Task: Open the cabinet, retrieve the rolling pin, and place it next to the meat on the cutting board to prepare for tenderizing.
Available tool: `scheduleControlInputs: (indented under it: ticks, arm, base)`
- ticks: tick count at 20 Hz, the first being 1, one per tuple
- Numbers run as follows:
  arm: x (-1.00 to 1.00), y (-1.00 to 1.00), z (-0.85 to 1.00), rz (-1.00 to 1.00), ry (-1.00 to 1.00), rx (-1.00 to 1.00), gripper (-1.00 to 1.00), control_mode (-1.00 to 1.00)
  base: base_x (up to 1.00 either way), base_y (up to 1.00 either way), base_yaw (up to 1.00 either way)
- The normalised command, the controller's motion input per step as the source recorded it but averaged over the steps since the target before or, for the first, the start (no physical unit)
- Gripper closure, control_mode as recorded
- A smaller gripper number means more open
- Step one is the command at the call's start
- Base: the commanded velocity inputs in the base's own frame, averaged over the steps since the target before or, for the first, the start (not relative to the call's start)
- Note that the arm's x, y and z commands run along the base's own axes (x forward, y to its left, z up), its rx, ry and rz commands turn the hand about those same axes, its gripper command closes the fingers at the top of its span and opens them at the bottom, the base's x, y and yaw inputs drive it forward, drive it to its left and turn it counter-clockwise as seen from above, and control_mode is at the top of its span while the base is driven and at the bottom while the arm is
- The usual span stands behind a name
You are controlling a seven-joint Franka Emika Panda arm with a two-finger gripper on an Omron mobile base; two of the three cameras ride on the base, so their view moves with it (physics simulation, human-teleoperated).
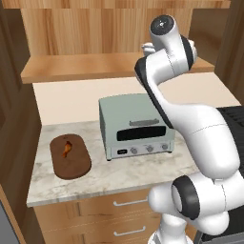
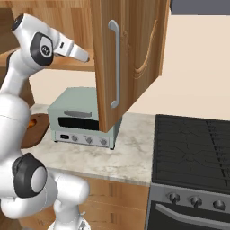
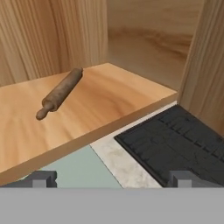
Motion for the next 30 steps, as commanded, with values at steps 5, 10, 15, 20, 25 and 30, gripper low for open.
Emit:
scheduleControlInputs:
  ticks: [5, 10, 15, 20, 25, 30]
  arm:
    - [0.32, 0.0, -0.07, 0.0, -0.02, 0.0, -1.0, -1.0]
    - [0.33, 0.0, -0.05, 0.0, 0.0, 0.0, -1.0, -1.0]
    - [0.34, 0.0, -0.02, 0.0, 0.0, 0.0, -1.0, -1.0]
    - [0.31, 0.0, 0.0, 0.0, 0.0, 0.0, -1.0, -1.0]
    - [0.3, 0.0, -0.03, 0.0, 0.0, 0.0, -1.0, -1.0]
    - [0.26, 0.0, -0.03, 0.0, 0.0, 0.0, -1.0, -1.0]
  base:
    - [0.0, 0.0, 0.0]
    - [0.0, 0.0, 0.0]
    - [0.0, 0.0, 0.0]
    - [0.0, 0.0, 0.0]
    - [0.0, 0.0, 0.0]
    - [0.0, 0.0, 0.0]
